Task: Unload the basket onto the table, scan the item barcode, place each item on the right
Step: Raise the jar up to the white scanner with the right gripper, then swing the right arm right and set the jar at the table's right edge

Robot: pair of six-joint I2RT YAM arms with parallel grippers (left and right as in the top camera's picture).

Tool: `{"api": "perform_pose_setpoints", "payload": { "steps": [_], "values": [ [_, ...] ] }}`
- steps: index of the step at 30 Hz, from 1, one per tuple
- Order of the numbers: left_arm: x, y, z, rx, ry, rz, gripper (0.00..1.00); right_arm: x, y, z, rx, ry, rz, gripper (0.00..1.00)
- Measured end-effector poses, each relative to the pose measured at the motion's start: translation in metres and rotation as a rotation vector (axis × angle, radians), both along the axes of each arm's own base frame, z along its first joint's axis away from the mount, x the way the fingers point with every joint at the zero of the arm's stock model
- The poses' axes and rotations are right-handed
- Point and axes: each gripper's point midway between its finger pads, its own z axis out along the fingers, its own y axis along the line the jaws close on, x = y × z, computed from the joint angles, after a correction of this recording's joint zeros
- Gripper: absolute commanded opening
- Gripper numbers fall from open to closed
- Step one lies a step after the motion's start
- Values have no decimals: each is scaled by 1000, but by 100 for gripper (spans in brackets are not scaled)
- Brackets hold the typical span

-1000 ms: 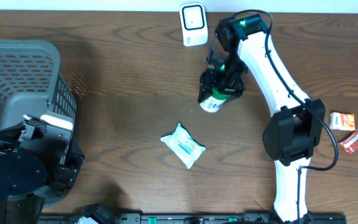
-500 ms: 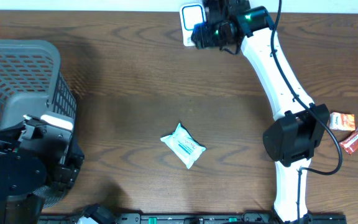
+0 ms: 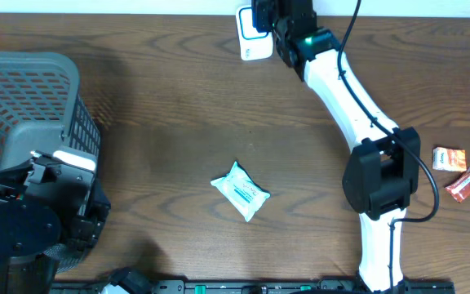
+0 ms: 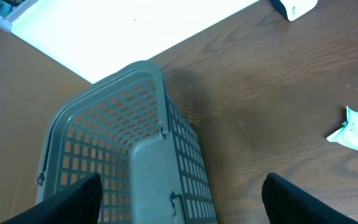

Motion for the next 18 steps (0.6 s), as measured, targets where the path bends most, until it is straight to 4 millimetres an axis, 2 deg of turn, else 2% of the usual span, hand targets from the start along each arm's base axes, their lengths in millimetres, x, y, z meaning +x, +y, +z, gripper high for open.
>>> {"api": "perform_pose_setpoints", "payload": {
  "steps": [6, 8, 11, 15, 18],
  "values": [
    [0, 0, 0, 0, 0, 0, 82, 18, 5, -2, -14, -127, 10, 54],
    [0, 0, 0, 0, 0, 0, 82, 27, 8, -10, -30, -167, 15, 54],
    [0, 0, 0, 0, 0, 0, 82, 33, 13, -37, -63, -163, 26, 51],
    [0, 0, 0, 0, 0, 0, 82, 37, 24, -85, -97, -124, 47, 50],
    [0, 0, 0, 0, 0, 0, 82, 34, 32, -106, -114, -105, 64, 50]
  ]
}}
